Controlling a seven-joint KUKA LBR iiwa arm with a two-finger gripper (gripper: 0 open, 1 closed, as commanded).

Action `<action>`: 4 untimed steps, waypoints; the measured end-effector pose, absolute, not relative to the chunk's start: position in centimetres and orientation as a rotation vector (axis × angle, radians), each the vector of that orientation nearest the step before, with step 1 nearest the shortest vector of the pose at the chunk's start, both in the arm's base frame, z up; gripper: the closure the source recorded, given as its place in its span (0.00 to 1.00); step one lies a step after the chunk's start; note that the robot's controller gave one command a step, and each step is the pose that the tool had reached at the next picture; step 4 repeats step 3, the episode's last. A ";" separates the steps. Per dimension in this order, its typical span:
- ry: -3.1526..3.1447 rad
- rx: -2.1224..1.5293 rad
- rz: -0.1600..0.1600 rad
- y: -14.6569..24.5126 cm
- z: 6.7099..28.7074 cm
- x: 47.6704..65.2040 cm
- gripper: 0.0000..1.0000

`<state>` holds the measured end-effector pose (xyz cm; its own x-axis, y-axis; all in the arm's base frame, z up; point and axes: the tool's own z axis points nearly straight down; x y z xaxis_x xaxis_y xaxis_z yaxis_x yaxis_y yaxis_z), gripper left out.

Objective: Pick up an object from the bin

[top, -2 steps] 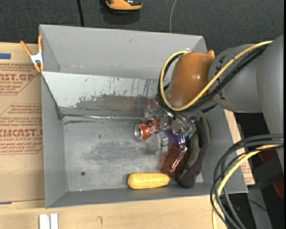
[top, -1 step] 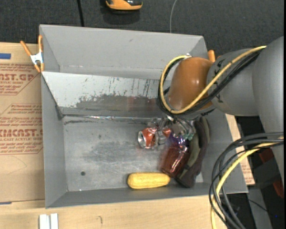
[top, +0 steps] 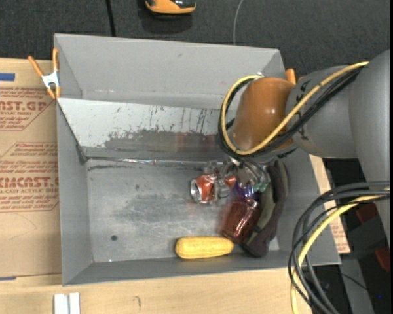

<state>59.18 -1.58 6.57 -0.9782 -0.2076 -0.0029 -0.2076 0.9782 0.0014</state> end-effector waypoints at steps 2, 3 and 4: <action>3.125 -0.328 0.001 -1.6 8.6 59.1 1.00; 3.120 -0.327 0.000 -1.6 9.3 59.3 1.00; 3.120 -0.327 0.000 -1.6 9.3 59.3 1.00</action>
Offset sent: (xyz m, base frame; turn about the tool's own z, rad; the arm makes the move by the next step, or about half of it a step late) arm 0.0002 0.0000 0.0249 0.0000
